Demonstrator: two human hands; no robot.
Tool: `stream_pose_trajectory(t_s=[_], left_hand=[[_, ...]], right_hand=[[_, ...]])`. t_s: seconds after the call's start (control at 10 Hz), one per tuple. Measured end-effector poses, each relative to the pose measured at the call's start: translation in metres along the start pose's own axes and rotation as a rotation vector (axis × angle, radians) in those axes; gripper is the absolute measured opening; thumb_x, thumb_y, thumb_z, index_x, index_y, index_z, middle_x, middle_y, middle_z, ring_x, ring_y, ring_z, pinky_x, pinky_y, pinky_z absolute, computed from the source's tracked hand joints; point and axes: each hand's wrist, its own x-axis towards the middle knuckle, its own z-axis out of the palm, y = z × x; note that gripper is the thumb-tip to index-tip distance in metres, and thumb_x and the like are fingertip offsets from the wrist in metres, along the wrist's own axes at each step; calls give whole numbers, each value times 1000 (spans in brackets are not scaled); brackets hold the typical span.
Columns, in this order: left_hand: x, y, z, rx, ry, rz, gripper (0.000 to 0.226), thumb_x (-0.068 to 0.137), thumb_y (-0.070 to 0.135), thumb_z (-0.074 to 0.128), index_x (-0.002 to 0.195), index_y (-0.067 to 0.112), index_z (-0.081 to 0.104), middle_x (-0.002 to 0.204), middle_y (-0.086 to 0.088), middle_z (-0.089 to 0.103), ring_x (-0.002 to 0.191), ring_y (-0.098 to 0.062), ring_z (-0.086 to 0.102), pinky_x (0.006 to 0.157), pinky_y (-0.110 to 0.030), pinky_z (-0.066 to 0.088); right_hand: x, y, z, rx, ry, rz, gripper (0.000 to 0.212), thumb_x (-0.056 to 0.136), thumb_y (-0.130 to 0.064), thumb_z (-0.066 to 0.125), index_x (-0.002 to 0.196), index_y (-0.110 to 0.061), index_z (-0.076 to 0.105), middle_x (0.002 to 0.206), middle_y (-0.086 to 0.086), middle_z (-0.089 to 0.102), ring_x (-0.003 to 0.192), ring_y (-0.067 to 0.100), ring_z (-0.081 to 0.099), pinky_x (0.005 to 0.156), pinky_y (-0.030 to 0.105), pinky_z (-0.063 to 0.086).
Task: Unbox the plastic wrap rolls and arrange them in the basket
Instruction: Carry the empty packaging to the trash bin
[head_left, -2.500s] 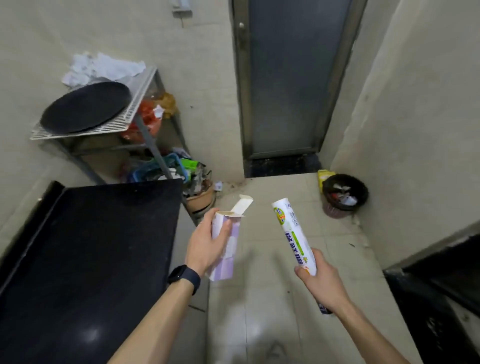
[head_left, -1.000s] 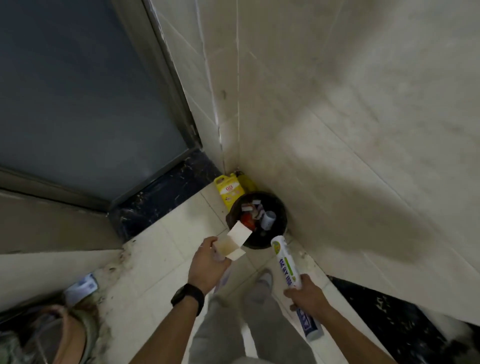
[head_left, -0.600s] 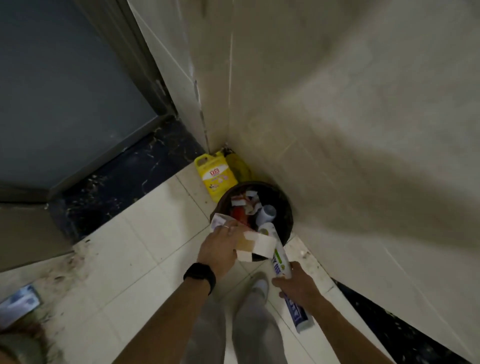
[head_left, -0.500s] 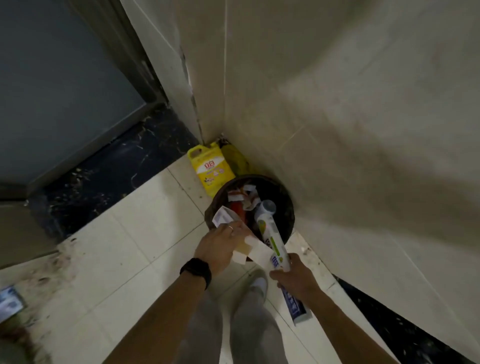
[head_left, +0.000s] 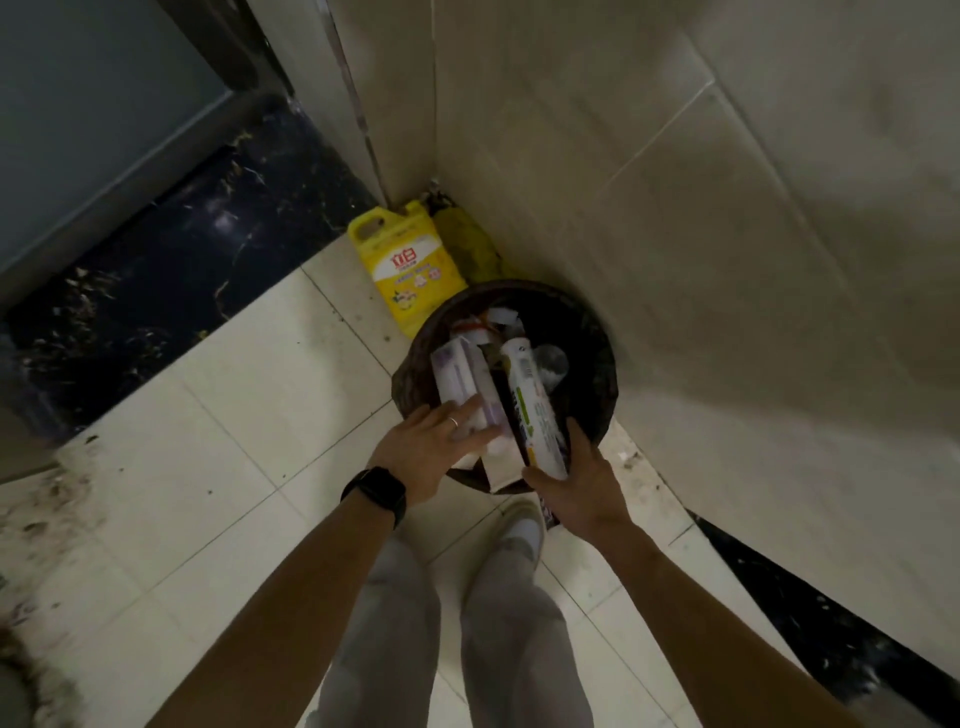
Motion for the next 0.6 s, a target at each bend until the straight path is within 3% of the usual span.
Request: stream_pose_trajectory(t_s=[0.1, 0.2, 0.3, 0.4, 0.5, 0.6], left_hand=[[-4, 6, 7, -55, -29, -67, 104, 82, -6, 53, 156, 45, 2, 166, 4, -13, 151, -27, 10, 117, -43, 29], [-6, 14, 3, -76, -22, -84, 102, 82, -3, 55, 156, 44, 0, 167, 2, -8, 150, -27, 13, 118, -45, 27], [-14, 24, -6, -65, -48, -140, 95, 86, 3, 56, 157, 38, 3, 167, -3, 5, 148, -28, 19, 119, -43, 26], [-32, 43, -26, -54, -198, -268, 74, 93, 15, 54, 156, 25, 18, 159, -8, 29, 143, -30, 28, 118, -48, 25], [-65, 69, -61, -69, -363, -390, 60, 95, 24, 52, 151, 18, 30, 149, -10, 41, 138, -31, 35, 117, -50, 25], [-106, 97, -109, -136, -299, -436, 56, 96, 26, 47, 150, 18, 33, 147, -10, 44, 135, -30, 38, 115, -47, 28]], right_hand=[[-7, 8, 13, -144, 45, -145, 82, 89, -39, 70, 154, -13, 28, 152, 13, 42, 135, 34, 45, 106, 49, 47], [-14, 12, 18, -179, 63, -166, 80, 93, -42, 63, 156, -12, 23, 159, 12, 32, 140, 32, 38, 110, 44, 43], [-24, 9, 11, -171, 66, -168, 77, 94, -40, 63, 155, -12, 26, 157, 12, 37, 138, 32, 41, 109, 45, 44], [-45, 0, -10, -233, 51, -205, 62, 96, -38, 60, 147, -10, 39, 144, 12, 52, 130, 30, 49, 103, 45, 49], [-79, -14, -40, -374, 36, -245, 50, 97, -35, 56, 142, -14, 48, 131, 9, 61, 121, 25, 55, 97, 38, 51], [-125, -40, -75, -468, 41, -278, 48, 99, -36, 51, 144, -18, 49, 134, 7, 60, 125, 25, 51, 100, 36, 47]])
